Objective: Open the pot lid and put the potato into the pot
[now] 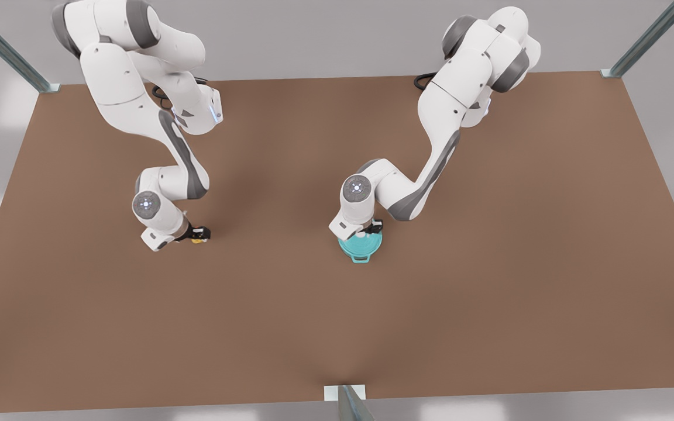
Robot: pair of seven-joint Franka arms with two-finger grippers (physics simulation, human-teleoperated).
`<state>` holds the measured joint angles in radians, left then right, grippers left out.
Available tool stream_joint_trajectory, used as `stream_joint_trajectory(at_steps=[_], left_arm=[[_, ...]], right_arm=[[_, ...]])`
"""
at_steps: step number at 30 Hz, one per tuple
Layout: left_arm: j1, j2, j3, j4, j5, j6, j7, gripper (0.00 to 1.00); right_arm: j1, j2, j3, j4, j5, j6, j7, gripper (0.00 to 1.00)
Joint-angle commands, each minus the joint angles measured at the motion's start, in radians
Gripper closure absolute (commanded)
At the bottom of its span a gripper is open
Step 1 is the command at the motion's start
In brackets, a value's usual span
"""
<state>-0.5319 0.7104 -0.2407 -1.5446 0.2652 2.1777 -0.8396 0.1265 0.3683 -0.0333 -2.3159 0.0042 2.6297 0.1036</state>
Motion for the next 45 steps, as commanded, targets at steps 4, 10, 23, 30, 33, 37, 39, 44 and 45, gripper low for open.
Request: stream_joint_trajectory(at_steps=[4,10,23,30,33,37,39,44,45], left_arm=[[0.007,-0.011,0.0,0.015,0.005,-0.013,-0.134,0.52],[0.248,0.014,0.058,0.095,-0.003,0.003,0.148,0.52],[0.498,0.029,0.052,0.144,-0.027,0.025,0.625,0.0],[0.601,-0.388,0.035,0.032,-0.149,-0.375,0.741,0.0],[0.652,-0.339,0.044,0.083,-0.162,-0.315,0.797,0.0],[0.681,-0.341,0.043,0.116,-0.162,-0.357,0.944,0.0],[0.719,-0.33,0.047,0.112,-0.169,-0.328,0.91,0.0],[0.721,-0.325,0.044,0.107,-0.175,-0.312,0.899,0.0],[0.718,-0.325,0.044,0.107,-0.175,-0.312,0.898,0.0]], right_arm=[[0.002,0.02,0.003,-0.007,0.003,0.049,0.047,0.04],[0.005,0.015,0.003,-0.007,0.002,0.049,0.05,0.14],[0.01,0.014,0.015,-0.019,0.023,0.044,0.047,0.38],[0.01,0.0,0.018,-0.019,0.023,0.033,0.047,0.48],[0.01,-0.035,0.029,-0.017,0.023,-0.016,0.047,0.48],[0.01,-0.051,0.036,-0.014,0.023,-0.031,0.048,0.49],[0.01,-0.077,0.055,-0.005,0.023,-0.057,0.047,0.49],[0.01,-0.115,0.104,0.026,0.023,-0.085,0.048,0.49],[0.01,-0.12,0.121,0.038,0.025,-0.106,0.051,0.49]])
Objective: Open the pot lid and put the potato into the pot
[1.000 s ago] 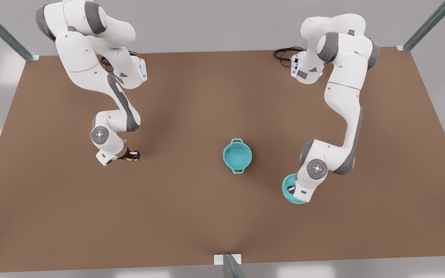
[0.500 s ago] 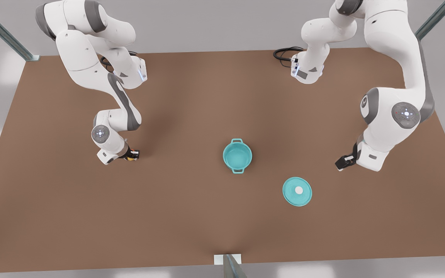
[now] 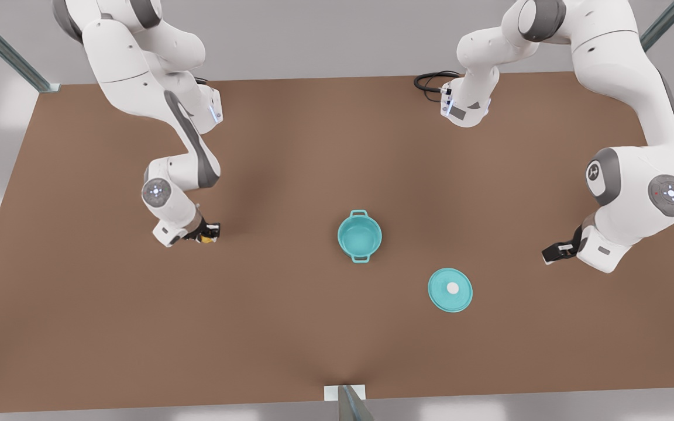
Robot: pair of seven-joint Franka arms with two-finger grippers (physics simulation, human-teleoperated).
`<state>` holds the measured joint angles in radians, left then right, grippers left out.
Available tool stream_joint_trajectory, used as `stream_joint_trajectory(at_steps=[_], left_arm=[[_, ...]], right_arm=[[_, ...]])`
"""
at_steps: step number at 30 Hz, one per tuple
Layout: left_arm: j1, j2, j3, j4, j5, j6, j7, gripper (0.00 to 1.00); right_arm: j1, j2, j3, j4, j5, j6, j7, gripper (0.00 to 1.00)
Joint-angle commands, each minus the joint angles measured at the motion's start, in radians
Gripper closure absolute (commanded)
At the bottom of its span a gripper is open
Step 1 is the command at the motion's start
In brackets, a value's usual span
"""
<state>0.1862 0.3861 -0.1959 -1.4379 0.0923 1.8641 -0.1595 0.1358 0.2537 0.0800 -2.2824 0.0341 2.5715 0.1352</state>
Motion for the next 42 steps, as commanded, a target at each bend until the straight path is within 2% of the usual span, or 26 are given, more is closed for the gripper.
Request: stream_joint_trajectory(at_steps=[1,9,15,20,29,42], left_arm=[[-0.001,-0.001,0.0,0.001,0.0,0.001,0.218,0.0],[-0.004,-0.001,-0.002,-0.001,0.004,0.015,0.204,0.0],[-0.008,0.0,-0.002,-0.001,0.007,0.015,0.202,0.0],[-0.016,0.0,-0.004,-0.001,0.012,0.015,0.178,0.0],[-0.013,0.0,-0.002,-0.001,0.007,0.015,0.184,0.0],[-0.016,0.017,-0.007,0.016,0.001,0.017,0.179,0.0]], right_arm=[[0.001,-0.007,0.021,0.021,-0.005,-0.062,0.034,0.49],[0.001,-0.001,0.138,0.1,0.016,-0.063,0.058,0.51],[0.087,0.018,0.149,0.164,0.029,-0.063,0.119,0.53],[0.183,0.078,0.149,0.296,0.03,-0.106,0.188,0.53],[0.331,0.277,0.149,0.593,0.027,-0.106,0.351,0.53],[0.513,0.581,0.141,0.903,0.027,-0.076,0.449,0.52]])
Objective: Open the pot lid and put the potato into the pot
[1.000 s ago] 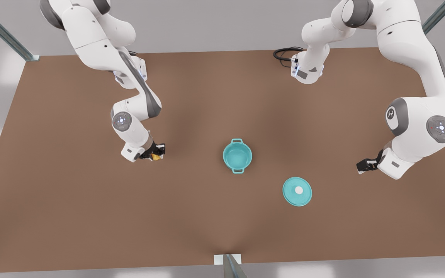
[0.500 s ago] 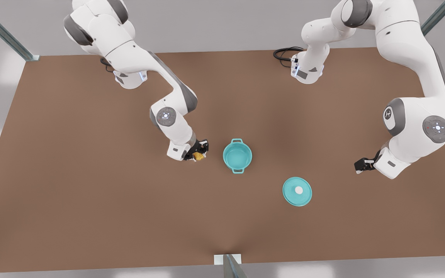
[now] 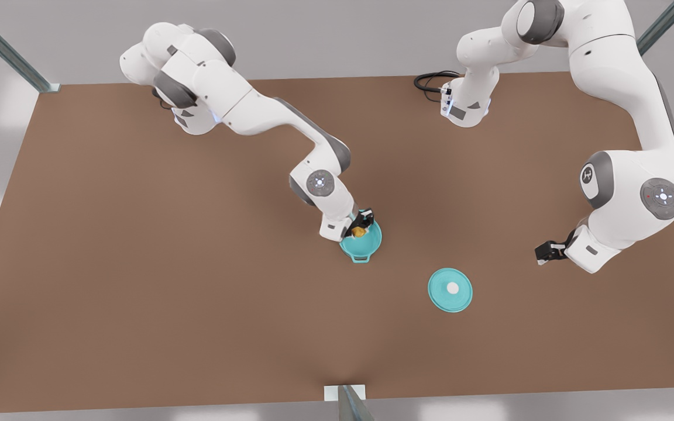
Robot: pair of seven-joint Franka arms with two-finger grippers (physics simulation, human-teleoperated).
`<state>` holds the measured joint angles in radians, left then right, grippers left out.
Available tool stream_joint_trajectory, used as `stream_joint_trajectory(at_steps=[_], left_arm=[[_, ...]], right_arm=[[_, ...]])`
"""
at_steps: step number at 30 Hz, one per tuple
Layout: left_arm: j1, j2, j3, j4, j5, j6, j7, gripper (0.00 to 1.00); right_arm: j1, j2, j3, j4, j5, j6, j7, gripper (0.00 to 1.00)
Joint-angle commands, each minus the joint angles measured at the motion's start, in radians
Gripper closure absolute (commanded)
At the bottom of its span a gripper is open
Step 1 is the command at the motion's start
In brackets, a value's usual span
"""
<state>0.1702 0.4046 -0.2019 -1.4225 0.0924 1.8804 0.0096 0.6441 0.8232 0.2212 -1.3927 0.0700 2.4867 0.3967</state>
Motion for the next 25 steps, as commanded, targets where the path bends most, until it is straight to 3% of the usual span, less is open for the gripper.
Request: stream_joint_trajectory(at_steps=[1,2,3,6,7,9,11,14,25], left_arm=[[0.0,-0.001,-0.001,0.001,0.001,0.0,0.01,0.0],[0.0,-0.001,-0.001,0.001,0.003,0.0,0.012,0.0],[0.0,-0.001,-0.001,0.001,0.003,0.0,0.01,0.0],[0.0,0.0,0.001,0.001,0.003,0.0,0.009,0.0],[0.0,0.0,0.001,0.001,0.003,0.0,0.01,0.0],[0.0,0.0,-0.001,0.001,0.004,-0.001,0.01,0.0],[0.0,0.0,-0.001,0.001,0.007,-0.001,0.01,0.0],[0.0,0.0,0.001,0.001,0.004,-0.001,0.009,0.0],[0.0,0.0,-0.001,0.001,0.001,-0.001,0.01,0.0]], right_arm=[[0.005,0.016,-0.003,0.027,-0.009,0.009,0.188,0.32],[0.006,0.016,-0.008,0.027,-0.009,0.009,0.186,0.11],[0.005,0.016,-0.011,0.027,-0.007,0.009,0.186,0.01],[-0.012,-0.021,-0.026,0.021,-0.009,-0.015,0.185,0.0],[-0.067,-0.127,-0.091,0.012,-0.013,-0.265,0.14,0.0],[-0.349,-0.311,-0.14,0.012,-0.013,-0.681,-0.274,0.0],[-0.569,-0.369,-0.157,0.012,-0.016,-0.835,-0.486,0.0],[-0.702,-0.375,-0.16,0.004,-0.018,-0.832,-0.613,0.0],[-0.672,-0.411,-0.149,0.008,-0.058,-0.865,-0.487,0.0]])
